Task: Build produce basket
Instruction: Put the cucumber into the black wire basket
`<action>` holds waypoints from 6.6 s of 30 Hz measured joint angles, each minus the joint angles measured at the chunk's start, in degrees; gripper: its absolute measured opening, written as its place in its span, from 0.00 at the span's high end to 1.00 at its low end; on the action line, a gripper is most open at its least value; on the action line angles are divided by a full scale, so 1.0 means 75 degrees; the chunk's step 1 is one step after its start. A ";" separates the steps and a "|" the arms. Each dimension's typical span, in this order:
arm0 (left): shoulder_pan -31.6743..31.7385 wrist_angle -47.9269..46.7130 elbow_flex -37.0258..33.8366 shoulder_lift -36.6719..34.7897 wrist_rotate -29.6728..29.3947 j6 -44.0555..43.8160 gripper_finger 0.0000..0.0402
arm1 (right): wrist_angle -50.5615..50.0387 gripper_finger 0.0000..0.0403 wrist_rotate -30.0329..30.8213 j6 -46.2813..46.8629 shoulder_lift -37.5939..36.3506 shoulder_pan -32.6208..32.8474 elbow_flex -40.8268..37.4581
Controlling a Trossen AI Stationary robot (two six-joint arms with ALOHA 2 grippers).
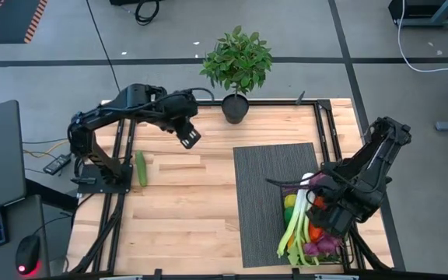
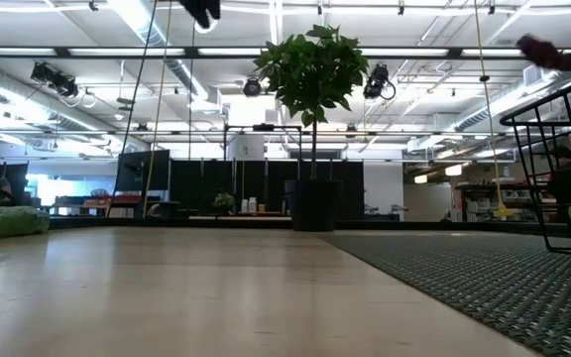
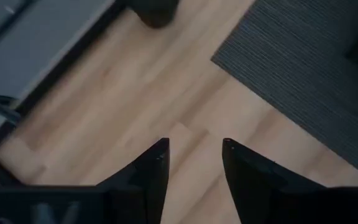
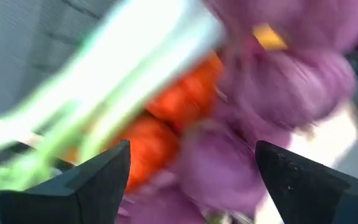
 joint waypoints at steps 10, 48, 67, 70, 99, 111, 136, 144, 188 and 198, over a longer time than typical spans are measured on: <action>0.0353 0.0038 -0.4167 -0.1142 0.0330 -0.1784 0.41 | 0.0022 0.14 0.1987 -0.0263 -0.0003 -0.0127 0.0523; 0.1940 0.2869 -1.0490 -0.1466 0.1417 -0.6013 0.33 | 0.0439 0.14 0.2861 -0.0949 -0.0003 -0.0015 0.0520; 0.2010 0.4807 -0.9850 -0.0817 0.2110 -0.4495 0.64 | 0.0463 0.14 0.2903 -0.0666 -0.0003 -0.0061 0.0514; 0.1695 0.4990 -0.9151 -0.0820 0.2142 -0.4275 0.68 | 0.0455 0.14 0.3180 -0.0710 -0.0003 -0.0109 0.0514; -0.1843 1.1642 -0.4896 -0.0835 0.0992 -0.5133 0.62 | 0.5164 0.14 0.7312 -0.5046 -0.0493 -0.1720 0.0511; -0.2134 1.2040 -0.4898 -0.0835 0.0520 -0.5378 0.63 | 0.7466 0.14 0.6126 -0.7317 -0.0476 -0.2944 0.0511; -0.1823 1.2717 -0.4916 -0.0817 0.1284 -0.4893 0.60 | 0.7872 0.73 0.3939 -0.6806 -0.0507 -0.4243 0.0527; -0.1677 1.2755 -0.4916 -0.0817 0.1748 -0.4924 0.54 | 0.7808 0.76 0.4021 -0.6651 -0.0504 -0.4122 0.0526; -0.0252 0.6995 -0.4879 -0.2434 0.3748 -0.1359 0.50 | 0.1825 0.76 0.1087 -0.2483 -0.1609 -0.2945 0.0508; -0.0252 0.6769 -0.4896 -0.2499 0.3638 -0.1263 0.56 | 0.1703 0.75 -0.0324 -0.1632 -0.1614 -0.2400 0.0507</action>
